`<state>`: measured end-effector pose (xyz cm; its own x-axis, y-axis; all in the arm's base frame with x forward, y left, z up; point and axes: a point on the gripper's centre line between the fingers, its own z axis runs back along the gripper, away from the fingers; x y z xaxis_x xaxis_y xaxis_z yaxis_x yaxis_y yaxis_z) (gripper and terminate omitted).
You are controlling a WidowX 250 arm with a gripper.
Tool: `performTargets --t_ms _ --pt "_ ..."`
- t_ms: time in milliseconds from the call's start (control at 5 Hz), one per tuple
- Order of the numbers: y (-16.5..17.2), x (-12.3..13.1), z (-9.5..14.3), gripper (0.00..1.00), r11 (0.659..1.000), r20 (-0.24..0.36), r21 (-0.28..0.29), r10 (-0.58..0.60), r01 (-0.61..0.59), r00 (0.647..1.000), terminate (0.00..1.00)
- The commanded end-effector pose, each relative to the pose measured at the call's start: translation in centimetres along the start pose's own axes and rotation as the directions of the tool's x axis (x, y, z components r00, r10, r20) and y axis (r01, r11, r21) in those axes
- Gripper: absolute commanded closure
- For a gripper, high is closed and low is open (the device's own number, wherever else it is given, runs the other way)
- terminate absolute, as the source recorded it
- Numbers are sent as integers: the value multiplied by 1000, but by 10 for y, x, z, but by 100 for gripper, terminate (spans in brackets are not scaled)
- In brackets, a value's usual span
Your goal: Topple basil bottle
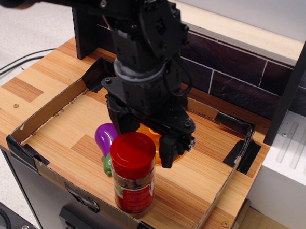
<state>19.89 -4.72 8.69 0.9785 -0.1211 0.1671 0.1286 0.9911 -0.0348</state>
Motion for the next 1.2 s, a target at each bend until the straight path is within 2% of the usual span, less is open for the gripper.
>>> performTargets --t_ms 0,400,800,1000 --pt "13 -7 10 0 1000 -27 -14 -12 11 1000 0" --pt "19 -22 11 0 999 -91 -18 -51 49 995 0" --pt "20 -29 8 0 998 -124 -11 -62 61 990 0" --pt "17 -24 9 0 998 -113 -57 -31 25 993 0"
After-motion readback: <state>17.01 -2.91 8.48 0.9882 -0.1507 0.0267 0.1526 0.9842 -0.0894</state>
